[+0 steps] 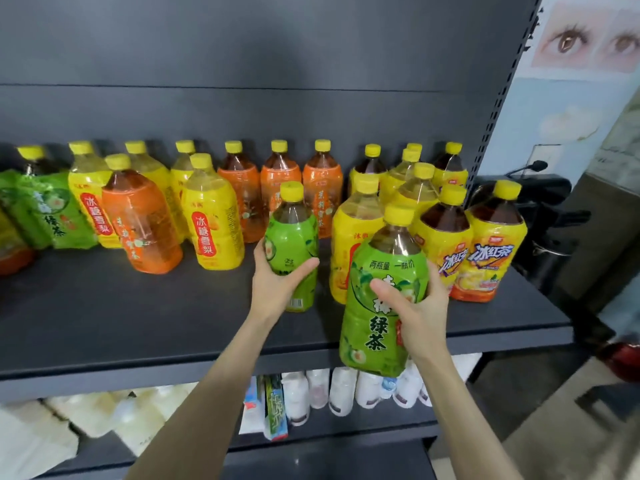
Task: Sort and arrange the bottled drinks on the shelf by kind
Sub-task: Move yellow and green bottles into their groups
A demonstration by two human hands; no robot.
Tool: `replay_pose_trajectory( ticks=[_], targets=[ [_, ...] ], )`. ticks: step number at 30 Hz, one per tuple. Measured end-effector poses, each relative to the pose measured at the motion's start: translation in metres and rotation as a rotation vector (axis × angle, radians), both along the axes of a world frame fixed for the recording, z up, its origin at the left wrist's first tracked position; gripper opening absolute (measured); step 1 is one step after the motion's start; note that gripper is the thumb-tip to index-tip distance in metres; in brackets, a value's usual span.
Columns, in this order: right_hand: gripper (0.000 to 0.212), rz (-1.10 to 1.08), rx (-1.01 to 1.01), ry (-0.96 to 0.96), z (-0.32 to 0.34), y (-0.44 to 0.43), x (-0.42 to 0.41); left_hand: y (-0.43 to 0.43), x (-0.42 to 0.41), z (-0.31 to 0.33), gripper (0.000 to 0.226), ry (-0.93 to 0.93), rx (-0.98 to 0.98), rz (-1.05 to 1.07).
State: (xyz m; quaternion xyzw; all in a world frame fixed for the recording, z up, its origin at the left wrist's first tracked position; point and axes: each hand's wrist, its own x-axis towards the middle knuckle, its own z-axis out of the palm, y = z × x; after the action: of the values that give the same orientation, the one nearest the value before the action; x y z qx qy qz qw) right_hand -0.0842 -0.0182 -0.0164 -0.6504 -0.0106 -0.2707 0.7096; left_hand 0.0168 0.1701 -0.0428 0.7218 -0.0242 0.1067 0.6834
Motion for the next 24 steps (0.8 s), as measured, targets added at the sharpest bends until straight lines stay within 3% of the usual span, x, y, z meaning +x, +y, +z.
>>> replay_pose_trajectory(
  ticks=[4, 8, 15, 24],
  targets=[
    [0.08, -0.001, -0.007, 0.024, 0.0, 0.013, 0.004, 0.005, -0.001, 0.003, 0.089, -0.05, -0.019, -0.004],
    [0.076, 0.048, -0.004, 0.034, 0.0, 0.024, 0.01, 0.019, -0.03, 0.005, 0.066, -0.076, -0.162, -0.056],
    [0.077, 0.184, -0.023, 0.044, 0.0, 0.063, 0.025, 0.077, -0.079, 0.009, 0.061, -0.103, -0.281, -0.001],
    [0.08, 0.412, -0.028, 0.061, 0.006, 0.189, 0.044, 0.199, -0.104, 0.018, 0.033, -0.203, -0.206, 0.224]
  ],
)
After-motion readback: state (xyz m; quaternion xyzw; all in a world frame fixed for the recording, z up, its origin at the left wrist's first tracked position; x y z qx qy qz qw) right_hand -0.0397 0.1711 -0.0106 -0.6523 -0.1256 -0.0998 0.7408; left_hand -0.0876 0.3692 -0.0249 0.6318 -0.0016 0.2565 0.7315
